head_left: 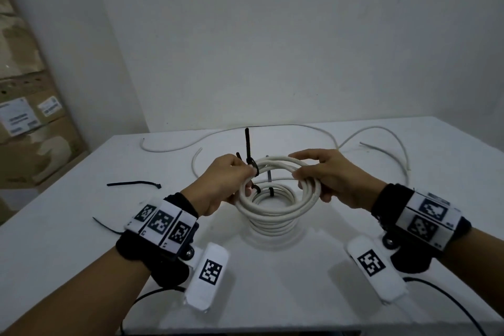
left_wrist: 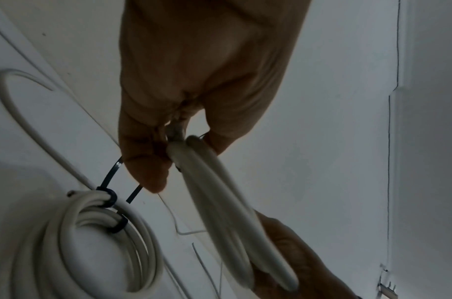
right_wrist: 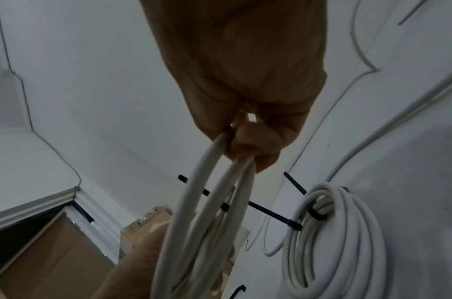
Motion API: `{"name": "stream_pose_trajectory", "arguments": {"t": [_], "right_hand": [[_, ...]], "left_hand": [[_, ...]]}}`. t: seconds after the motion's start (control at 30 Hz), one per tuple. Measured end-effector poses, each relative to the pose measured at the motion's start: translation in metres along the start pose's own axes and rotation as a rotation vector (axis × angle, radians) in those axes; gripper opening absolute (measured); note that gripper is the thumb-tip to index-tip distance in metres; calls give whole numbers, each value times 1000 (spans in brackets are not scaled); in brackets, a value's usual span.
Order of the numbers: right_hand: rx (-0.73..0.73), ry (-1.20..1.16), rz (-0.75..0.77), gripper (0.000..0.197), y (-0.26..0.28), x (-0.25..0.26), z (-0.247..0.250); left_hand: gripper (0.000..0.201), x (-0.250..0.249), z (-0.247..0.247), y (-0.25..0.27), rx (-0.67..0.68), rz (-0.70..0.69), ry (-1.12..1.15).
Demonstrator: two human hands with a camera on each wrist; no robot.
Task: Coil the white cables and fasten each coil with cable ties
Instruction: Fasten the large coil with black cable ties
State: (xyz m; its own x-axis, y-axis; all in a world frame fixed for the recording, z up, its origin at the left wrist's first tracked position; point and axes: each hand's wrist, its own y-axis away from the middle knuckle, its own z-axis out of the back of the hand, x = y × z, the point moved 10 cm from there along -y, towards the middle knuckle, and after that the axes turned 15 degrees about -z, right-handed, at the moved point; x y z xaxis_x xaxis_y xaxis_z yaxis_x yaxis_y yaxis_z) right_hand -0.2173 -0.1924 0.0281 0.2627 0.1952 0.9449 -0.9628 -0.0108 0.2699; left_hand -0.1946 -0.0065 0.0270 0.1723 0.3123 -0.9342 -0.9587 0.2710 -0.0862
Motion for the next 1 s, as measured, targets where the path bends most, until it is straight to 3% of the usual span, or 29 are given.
{"name": "stream_pose_trajectory", "arguments": {"t": [0.07, 0.23, 0.53, 0.7, 1.0], "right_hand": [[-33, 33, 44, 22, -1, 3, 4], [-178, 390, 162, 18, 3, 12, -1], [-142, 255, 96, 21, -3, 0, 11], [-204, 364, 72, 16, -9, -3, 10], [-244, 411, 49, 18, -13, -6, 10]], "left_hand": [[6, -1, -4, 1, 12, -25, -44], [7, -7, -6, -4, -64, -108, -45], [13, -11, -17, -10, -1, -159, -52], [30, -7, -12, -9, -29, -170, -78], [29, 4, -15, -15, -17, -175, -153]]}}
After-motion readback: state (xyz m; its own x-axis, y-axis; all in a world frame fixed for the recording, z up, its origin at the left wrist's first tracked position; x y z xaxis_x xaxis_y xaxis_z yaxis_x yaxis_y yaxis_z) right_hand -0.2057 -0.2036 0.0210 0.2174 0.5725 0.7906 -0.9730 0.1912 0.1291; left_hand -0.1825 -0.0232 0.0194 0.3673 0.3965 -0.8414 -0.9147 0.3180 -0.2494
